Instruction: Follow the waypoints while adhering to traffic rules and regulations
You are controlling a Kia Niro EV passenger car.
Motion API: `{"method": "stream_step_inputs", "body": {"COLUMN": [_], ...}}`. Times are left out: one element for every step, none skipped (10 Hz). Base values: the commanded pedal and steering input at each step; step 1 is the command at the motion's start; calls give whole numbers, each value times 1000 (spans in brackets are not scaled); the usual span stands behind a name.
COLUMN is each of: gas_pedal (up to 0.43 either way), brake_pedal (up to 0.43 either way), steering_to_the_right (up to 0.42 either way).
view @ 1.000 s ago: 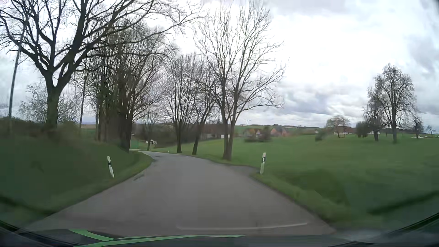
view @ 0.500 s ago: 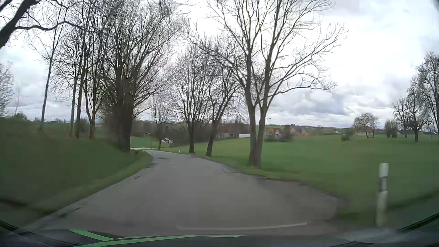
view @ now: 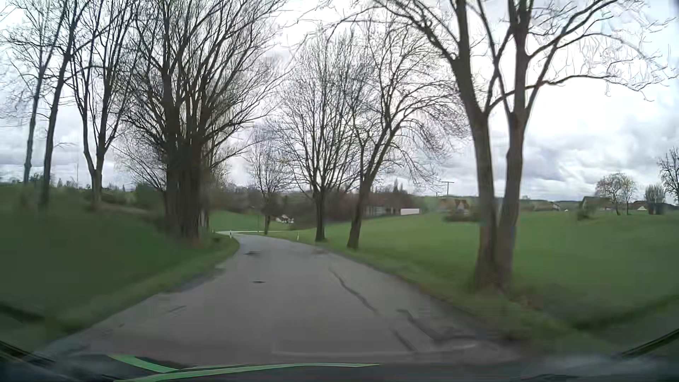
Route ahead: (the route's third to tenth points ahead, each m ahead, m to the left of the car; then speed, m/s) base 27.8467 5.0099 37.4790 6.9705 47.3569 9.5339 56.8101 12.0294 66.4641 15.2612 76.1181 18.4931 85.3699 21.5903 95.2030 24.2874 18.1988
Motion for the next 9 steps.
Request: {"method": "stream_step_inputs", "body": {"gas_pedal": [87, 87, 87, 87, 87, 87, 87, 87, 87], "brake_pedal": [0, 0, 0, 0, 0, 0, 0, 0, 0], "steering_to_the_right": [-41, -41, -41, -41, -40, -39, -39, -39, -39]}}
